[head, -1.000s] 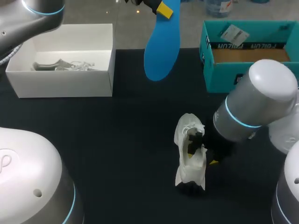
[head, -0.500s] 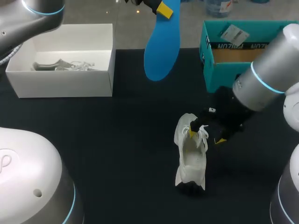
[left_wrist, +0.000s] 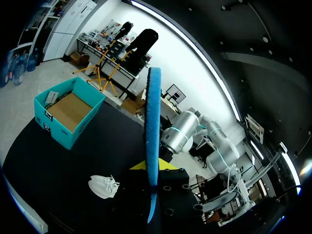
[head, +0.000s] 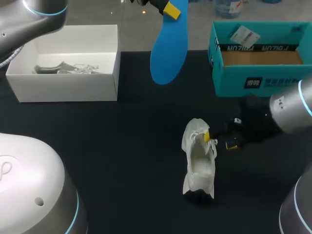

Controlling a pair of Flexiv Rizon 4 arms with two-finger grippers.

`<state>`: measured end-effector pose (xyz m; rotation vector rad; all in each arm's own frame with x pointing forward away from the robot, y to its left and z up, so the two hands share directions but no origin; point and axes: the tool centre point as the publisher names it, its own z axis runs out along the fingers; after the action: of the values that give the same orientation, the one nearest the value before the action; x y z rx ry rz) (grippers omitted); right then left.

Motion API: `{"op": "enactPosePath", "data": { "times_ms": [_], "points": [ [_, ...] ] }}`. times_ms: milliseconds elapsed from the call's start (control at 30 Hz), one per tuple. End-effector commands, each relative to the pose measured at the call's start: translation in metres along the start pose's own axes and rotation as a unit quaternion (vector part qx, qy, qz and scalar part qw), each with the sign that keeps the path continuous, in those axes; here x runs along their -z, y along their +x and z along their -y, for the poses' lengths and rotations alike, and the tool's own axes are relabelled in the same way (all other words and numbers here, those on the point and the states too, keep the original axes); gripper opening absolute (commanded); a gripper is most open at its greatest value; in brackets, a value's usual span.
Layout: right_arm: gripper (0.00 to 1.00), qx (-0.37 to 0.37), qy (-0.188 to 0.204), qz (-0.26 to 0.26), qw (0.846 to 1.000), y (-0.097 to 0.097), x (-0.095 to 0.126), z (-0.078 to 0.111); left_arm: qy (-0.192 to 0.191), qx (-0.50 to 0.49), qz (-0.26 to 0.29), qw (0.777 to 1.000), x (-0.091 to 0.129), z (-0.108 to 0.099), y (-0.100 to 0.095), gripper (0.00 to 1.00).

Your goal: Take the shoe out of the shoebox, open the shoe tongue, remove and reinsert the insole, then place the shoe into the shoebox

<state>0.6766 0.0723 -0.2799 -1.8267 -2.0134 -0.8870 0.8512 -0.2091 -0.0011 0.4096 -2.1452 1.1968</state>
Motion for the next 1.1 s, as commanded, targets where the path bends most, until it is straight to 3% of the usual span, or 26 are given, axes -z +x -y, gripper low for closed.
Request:
{"op": "enactPosePath", "data": {
  "times_ms": [33,100,133,200,233,567,867,1100],
  "points": [
    [1.0,0.0,-0.029,-0.019,0.999,-0.003,0.001,0.006,-0.001,0.0,-0.002,1.0,0.001,0.001,-0.001,0.0],
    [1.0,-0.003,-0.028,-0.05,0.998,0.003,0.008,0.005,-0.001,0.0,-0.002,1.0,0.001,0.001,-0.001,0.0],
    [1.0,-0.005,-0.029,-0.094,0.995,0.005,0.01,0.003,-0.001,0.0,-0.002,1.0,0.001,0.001,-0.001,0.0],
    [1.0,-0.008,-0.028,-0.108,0.994,0.011,0.014,-0.002,-0.001,0.0,-0.002,1.0,0.001,0.001,-0.001,0.0],
    [1.0,-0.014,-0.025,-0.145,0.989,0.014,0.017,-0.007,-0.001,0.0,-0.002,1.0,0.001,0.001,-0.001,0.0],
    [1.0,-0.061,-0.008,-0.283,0.957,0.033,0.032,-0.046,-0.001,0.0,-0.002,1.0,0.001,0.001,-0.001,0.0],
    [1.0,-0.104,0.019,-0.335,0.936,0.052,0.029,-0.079,-0.001,0.0,-0.002,1.0,0.001,0.001,-0.001,0.0],
    [1.0,-0.135,0.012,-0.338,0.931,0.075,0.042,-0.084,-0.001,0.0,-0.002,1.0,0.001,0.001,-0.001,0.0]
  ]
}}
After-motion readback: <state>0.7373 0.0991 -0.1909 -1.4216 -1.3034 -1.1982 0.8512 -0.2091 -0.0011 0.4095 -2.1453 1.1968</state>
